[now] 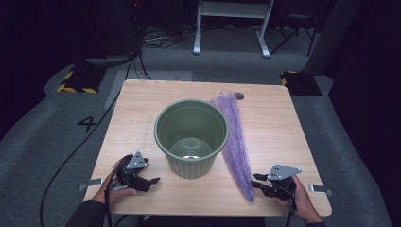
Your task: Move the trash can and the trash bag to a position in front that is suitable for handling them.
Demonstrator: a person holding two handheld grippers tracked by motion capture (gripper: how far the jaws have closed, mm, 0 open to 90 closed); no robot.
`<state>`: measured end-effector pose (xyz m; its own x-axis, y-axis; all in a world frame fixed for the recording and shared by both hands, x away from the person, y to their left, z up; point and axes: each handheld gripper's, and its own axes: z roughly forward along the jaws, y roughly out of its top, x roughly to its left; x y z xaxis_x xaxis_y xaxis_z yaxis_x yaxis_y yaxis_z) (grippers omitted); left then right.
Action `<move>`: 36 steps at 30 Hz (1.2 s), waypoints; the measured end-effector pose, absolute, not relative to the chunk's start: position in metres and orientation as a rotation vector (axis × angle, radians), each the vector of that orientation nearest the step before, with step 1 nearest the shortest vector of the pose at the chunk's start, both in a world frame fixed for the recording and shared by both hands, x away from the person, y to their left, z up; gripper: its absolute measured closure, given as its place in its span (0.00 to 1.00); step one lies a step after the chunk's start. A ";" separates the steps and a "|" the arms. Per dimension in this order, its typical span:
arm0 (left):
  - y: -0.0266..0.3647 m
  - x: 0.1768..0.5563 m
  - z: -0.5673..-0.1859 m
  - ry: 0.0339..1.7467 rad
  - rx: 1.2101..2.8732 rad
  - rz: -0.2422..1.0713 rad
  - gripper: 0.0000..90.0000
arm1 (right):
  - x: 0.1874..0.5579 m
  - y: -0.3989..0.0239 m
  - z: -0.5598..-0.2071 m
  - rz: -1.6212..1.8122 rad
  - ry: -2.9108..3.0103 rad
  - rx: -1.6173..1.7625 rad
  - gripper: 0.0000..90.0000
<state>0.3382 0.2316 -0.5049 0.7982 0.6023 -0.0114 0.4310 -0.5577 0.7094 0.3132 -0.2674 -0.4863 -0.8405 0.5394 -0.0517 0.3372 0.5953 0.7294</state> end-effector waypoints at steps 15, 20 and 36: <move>0.231 0.339 -0.505 0.767 2.246 0.306 0.14 | 0.306 -0.222 -0.493 1.092 2.624 0.574 0.74; 0.231 0.338 -0.505 0.772 2.246 0.308 0.14 | 0.302 -0.211 -0.493 1.083 2.647 0.525 0.66; 0.230 0.338 -0.505 0.783 2.245 0.317 0.13 | 0.301 -0.228 -0.471 1.164 2.491 0.670 0.31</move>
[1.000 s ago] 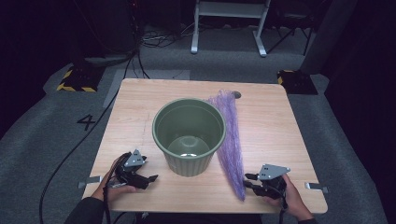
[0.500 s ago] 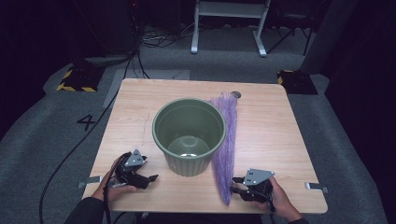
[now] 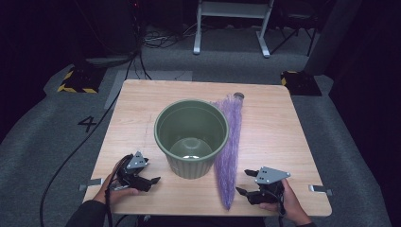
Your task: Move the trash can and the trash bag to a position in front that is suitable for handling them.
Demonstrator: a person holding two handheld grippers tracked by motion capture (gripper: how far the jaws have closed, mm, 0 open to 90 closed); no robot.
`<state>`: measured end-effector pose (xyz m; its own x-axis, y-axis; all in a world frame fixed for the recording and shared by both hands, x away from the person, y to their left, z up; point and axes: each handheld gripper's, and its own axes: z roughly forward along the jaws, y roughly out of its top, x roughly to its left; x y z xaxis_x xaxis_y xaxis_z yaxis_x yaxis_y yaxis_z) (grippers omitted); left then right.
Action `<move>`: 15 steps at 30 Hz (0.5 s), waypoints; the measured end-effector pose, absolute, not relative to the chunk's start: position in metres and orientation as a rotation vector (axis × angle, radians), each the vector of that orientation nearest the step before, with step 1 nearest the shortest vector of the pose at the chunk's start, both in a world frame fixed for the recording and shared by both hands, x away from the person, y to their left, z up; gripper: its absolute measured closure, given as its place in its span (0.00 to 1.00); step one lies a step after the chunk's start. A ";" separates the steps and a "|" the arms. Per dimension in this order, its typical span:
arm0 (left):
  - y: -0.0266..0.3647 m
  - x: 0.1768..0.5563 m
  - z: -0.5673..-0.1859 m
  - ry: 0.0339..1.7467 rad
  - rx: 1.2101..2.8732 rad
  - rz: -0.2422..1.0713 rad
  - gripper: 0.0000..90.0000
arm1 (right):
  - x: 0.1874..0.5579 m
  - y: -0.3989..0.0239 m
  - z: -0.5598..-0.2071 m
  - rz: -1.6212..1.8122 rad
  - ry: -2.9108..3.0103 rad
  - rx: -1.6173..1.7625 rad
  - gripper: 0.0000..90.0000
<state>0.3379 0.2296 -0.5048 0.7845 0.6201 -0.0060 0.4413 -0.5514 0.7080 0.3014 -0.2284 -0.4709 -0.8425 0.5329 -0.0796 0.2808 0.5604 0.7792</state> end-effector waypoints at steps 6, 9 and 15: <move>0.229 0.338 -0.505 0.789 2.244 0.319 0.13 | 0.316 -0.232 -0.452 1.181 2.407 0.697 0.30; 0.227 0.338 -0.505 0.799 2.244 0.322 0.12 | 0.327 -0.228 -0.442 1.163 2.391 0.686 0.29; 0.220 0.338 -0.505 0.819 2.246 0.329 0.10 | 0.343 -0.210 -0.436 1.167 2.379 0.666 0.28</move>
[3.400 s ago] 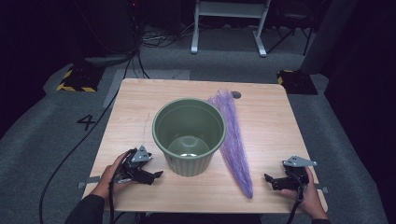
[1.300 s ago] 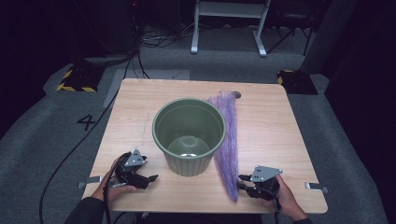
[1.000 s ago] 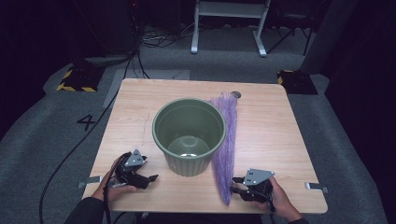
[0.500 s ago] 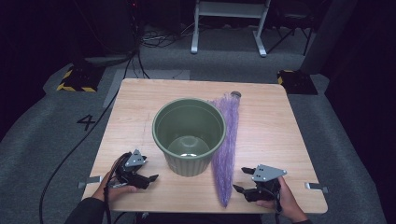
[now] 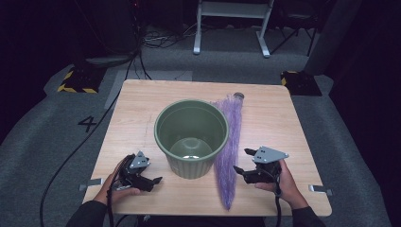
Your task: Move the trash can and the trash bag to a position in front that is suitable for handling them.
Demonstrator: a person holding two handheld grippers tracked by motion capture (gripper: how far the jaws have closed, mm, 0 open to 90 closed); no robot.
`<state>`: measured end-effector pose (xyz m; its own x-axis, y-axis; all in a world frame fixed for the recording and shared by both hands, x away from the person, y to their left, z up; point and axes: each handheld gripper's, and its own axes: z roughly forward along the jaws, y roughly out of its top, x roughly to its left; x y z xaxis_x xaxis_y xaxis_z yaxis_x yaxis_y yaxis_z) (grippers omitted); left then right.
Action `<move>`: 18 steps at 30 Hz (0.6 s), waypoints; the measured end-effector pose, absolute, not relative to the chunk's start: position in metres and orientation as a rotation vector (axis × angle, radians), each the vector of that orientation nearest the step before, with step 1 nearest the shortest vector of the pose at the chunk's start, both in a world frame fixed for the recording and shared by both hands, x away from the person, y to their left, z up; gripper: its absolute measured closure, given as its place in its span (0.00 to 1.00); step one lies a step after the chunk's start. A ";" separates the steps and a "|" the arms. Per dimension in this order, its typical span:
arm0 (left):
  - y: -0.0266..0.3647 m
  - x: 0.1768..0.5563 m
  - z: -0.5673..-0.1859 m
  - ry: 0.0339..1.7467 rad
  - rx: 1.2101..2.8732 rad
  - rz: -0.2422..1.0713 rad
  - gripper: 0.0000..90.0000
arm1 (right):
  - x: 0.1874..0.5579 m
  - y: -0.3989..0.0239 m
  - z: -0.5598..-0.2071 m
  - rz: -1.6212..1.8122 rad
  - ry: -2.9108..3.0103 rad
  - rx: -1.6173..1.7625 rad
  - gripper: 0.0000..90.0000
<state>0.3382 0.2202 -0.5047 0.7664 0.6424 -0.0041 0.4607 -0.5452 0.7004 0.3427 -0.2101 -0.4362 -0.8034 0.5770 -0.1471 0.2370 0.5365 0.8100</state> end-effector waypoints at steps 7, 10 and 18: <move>0.211 0.344 -0.505 0.819 2.257 0.324 0.05 | 0.350 -0.185 -0.432 1.182 2.393 0.606 0.28; 0.209 0.346 -0.505 0.812 2.261 0.321 0.04 | 0.350 -0.179 -0.431 1.185 2.399 0.581 0.28; 0.202 0.354 -0.505 0.773 2.281 0.303 0.00 | 0.351 -0.161 -0.430 1.182 2.417 0.532 0.28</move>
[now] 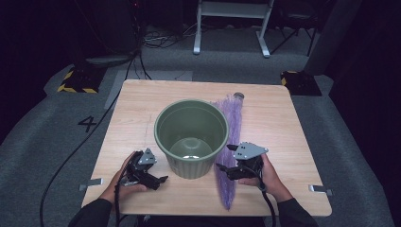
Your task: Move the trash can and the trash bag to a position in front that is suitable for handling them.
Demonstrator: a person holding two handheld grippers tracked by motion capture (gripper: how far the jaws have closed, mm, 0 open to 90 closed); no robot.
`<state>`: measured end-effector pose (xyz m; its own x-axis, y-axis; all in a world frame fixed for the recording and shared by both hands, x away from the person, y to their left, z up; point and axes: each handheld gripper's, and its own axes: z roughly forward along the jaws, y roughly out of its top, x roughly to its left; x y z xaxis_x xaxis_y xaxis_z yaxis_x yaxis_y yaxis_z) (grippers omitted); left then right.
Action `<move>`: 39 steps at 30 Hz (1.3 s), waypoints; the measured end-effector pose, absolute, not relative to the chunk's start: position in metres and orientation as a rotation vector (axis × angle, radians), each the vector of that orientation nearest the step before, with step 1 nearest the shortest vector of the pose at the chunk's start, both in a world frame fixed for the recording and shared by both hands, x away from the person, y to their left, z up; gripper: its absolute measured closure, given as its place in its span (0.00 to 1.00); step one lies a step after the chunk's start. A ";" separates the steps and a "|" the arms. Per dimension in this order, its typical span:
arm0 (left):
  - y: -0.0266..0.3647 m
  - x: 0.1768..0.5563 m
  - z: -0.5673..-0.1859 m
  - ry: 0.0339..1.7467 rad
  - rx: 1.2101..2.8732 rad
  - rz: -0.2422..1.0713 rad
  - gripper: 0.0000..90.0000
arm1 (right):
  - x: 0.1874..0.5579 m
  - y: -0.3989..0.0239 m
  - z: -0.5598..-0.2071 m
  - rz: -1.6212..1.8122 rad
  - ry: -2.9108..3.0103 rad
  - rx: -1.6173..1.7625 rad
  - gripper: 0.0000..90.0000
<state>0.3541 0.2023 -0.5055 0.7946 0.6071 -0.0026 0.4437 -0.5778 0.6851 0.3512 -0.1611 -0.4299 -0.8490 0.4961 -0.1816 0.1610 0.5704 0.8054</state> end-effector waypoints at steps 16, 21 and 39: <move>0.191 0.368 -0.505 0.722 2.295 0.281 0.00 | 0.356 -0.142 -0.430 1.196 2.442 0.504 0.25; 0.191 0.373 -0.505 0.733 2.295 0.285 0.00 | 0.362 -0.129 -0.430 1.163 2.433 0.502 0.27; 0.229 0.357 -0.505 0.847 2.262 0.328 0.00 | 0.363 -0.236 -0.464 1.015 2.464 0.694 0.44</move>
<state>0.3569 0.2294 -0.5054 0.7553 0.6554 -0.0050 0.4810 -0.5492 0.6834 0.3634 -0.2362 -0.4636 -0.8032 0.5739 -0.1597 0.2949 0.6160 0.7305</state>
